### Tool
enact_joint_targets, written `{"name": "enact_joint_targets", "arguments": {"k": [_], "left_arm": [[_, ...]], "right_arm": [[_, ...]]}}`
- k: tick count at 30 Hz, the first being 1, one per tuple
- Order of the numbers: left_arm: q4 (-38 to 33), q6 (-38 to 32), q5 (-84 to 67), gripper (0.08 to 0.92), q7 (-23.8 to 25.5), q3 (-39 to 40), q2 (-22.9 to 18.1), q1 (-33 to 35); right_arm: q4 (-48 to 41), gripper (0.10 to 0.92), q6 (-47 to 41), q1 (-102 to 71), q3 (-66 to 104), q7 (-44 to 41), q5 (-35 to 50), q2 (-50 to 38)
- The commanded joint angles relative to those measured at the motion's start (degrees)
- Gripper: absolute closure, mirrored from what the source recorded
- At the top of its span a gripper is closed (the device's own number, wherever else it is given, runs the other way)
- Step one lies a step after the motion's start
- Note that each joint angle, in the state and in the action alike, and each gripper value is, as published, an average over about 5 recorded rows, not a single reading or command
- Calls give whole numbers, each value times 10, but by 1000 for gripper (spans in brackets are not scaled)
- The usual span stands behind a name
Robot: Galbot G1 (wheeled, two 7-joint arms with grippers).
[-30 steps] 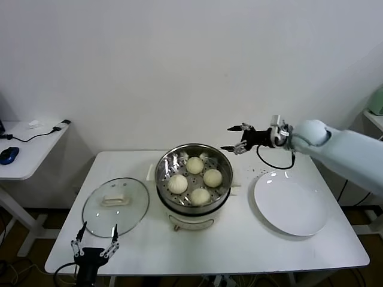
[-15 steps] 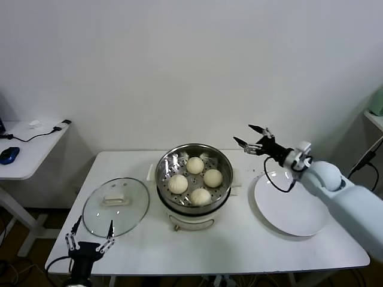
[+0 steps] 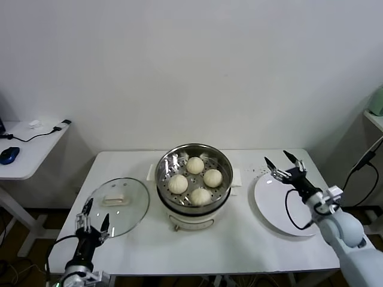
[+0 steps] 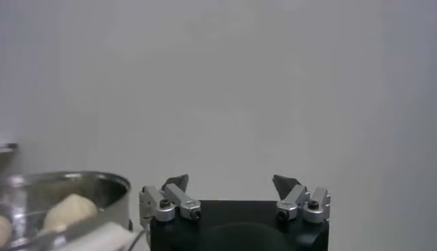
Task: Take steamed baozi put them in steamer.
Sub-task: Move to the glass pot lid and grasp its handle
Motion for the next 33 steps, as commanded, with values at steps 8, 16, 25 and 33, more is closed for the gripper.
{"name": "enact_joint_targets", "arguments": {"k": [8,16,25,33], "left_arm": [[180,114,206,177,-32,89,43,-132],[248,138,213,177,-36,109,38,-192],[300,169,222,177,-40,121,40,-237],[352,170,223,177,-50,117,43,-274]], "right_arm": [[2,203,7,-117,94,9,-99,74],[-11,203,11,-95,76,18,-125,87],[-28,203,20,-85,74,20,-137,91],[-37,203,26,-82,75,17,-145,96]]}}
